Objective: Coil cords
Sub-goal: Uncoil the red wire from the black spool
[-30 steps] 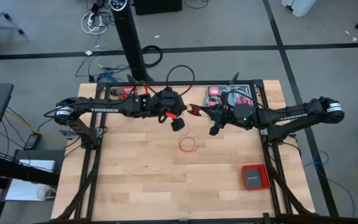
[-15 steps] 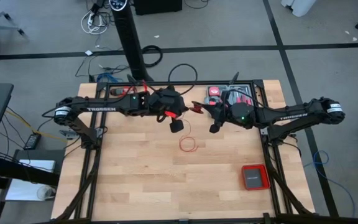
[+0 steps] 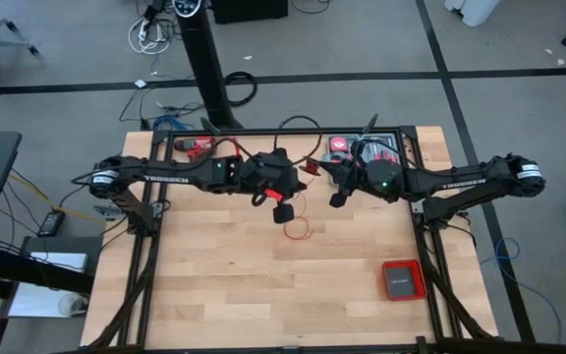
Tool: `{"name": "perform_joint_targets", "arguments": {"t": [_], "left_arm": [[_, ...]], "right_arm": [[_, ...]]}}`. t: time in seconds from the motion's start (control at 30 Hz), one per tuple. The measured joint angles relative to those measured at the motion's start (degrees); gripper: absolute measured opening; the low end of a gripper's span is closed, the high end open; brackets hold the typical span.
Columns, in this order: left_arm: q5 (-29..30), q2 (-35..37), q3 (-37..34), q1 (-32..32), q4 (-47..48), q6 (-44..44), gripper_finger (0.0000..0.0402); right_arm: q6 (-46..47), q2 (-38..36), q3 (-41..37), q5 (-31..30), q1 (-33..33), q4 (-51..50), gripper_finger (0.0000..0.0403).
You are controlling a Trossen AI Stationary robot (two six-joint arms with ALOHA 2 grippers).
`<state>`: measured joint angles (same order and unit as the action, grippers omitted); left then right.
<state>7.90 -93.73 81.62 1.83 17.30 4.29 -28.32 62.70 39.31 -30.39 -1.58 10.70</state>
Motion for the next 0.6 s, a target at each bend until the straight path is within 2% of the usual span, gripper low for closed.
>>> {"name": "perform_joint_targets", "arguments": {"t": [0.6], "left_arm": [[0.11, -2.49, -0.04, -1.25, -1.23, 0.02, 0.0007]], "right_arm": [[-0.05, 0.0, 0.0, 0.0, 0.67, -0.1, 0.0]]}}
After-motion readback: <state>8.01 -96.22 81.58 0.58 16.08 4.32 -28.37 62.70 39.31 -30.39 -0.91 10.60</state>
